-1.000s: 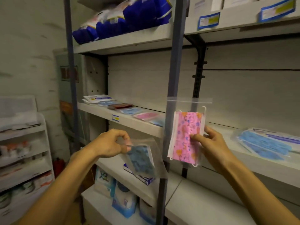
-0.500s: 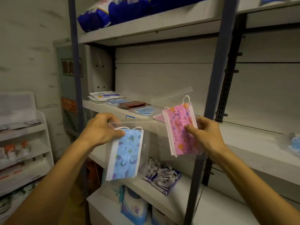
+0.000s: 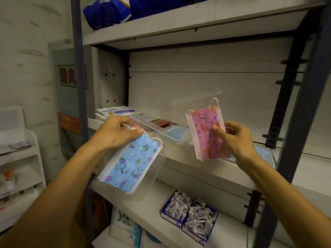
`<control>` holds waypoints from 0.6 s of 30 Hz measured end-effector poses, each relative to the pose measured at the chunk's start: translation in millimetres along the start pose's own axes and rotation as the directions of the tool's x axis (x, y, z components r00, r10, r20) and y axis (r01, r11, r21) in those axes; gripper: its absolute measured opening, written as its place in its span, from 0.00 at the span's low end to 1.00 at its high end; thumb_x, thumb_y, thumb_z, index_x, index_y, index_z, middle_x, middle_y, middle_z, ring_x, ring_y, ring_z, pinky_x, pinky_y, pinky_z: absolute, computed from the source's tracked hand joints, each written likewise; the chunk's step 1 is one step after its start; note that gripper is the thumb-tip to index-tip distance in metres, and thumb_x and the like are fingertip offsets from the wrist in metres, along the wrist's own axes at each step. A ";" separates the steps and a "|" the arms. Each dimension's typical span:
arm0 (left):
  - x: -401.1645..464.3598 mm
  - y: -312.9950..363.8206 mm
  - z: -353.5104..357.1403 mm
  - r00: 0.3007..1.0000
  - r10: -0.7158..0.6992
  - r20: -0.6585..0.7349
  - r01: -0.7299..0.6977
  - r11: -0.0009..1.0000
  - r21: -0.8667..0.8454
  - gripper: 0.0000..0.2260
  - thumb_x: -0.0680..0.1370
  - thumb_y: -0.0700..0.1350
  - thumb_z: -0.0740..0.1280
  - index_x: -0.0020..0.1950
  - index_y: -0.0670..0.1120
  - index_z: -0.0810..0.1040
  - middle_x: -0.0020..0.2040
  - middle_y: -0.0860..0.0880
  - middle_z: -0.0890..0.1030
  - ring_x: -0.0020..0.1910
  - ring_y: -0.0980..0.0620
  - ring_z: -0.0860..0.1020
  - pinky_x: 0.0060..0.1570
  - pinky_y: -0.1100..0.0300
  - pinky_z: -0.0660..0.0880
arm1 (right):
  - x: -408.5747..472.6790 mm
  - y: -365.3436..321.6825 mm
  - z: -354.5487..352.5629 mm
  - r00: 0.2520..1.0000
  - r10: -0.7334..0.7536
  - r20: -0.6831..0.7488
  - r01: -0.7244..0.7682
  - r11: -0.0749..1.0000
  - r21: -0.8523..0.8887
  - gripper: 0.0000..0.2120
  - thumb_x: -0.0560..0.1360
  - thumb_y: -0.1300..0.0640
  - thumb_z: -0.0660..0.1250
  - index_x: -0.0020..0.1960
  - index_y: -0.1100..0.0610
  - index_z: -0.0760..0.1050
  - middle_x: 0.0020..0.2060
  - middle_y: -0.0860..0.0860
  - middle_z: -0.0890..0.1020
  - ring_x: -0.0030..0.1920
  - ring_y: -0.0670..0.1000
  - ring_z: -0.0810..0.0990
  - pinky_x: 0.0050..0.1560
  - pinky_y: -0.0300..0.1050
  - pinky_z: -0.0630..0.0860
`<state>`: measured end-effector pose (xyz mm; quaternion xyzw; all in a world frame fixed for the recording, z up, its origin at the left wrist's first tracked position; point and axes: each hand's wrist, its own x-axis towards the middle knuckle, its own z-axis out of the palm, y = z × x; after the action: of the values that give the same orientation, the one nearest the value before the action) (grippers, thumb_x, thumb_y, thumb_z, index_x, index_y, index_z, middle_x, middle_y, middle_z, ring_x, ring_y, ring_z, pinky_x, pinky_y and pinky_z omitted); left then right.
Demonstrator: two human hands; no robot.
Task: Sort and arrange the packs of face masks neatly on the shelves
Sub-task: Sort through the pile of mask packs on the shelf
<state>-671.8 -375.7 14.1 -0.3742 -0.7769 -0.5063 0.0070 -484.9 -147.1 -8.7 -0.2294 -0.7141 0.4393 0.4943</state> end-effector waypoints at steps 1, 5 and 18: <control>6.5 -2.7 1.3 1.000 0.004 -0.006 -0.004 0.999 -0.039 0.04 0.74 0.46 0.72 0.44 0.48 0.79 0.40 0.48 0.80 0.36 0.54 0.78 0.33 0.65 0.71 | 4.4 1.6 3.7 1.000 0.010 -0.019 -0.010 1.000 0.001 0.02 0.75 0.56 0.71 0.44 0.52 0.78 0.41 0.53 0.83 0.41 0.53 0.81 0.42 0.50 0.80; 34.0 -8.9 6.2 1.000 -0.024 0.001 0.024 0.989 -0.145 0.01 0.78 0.44 0.67 0.47 0.48 0.77 0.40 0.49 0.78 0.36 0.55 0.77 0.30 0.66 0.71 | 19.7 9.9 11.1 0.993 0.067 -0.095 -0.074 0.995 -0.072 0.05 0.73 0.57 0.72 0.41 0.56 0.78 0.44 0.60 0.83 0.44 0.58 0.82 0.47 0.57 0.81; 142.5 -53.1 -0.5 0.994 0.095 0.057 -0.077 0.959 -0.272 0.03 0.75 0.45 0.70 0.47 0.46 0.80 0.39 0.51 0.80 0.33 0.58 0.77 0.26 0.72 0.70 | 56.5 48.5 33.3 0.923 0.181 -0.340 -0.299 0.894 -0.333 0.07 0.74 0.58 0.71 0.40 0.57 0.75 0.40 0.56 0.81 0.43 0.57 0.81 0.46 0.55 0.80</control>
<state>-805.8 -305.3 28.4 -0.4225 -0.6836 -0.5931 -0.0489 -543.2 -92.7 -25.8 -0.4718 -0.6677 0.3114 0.4843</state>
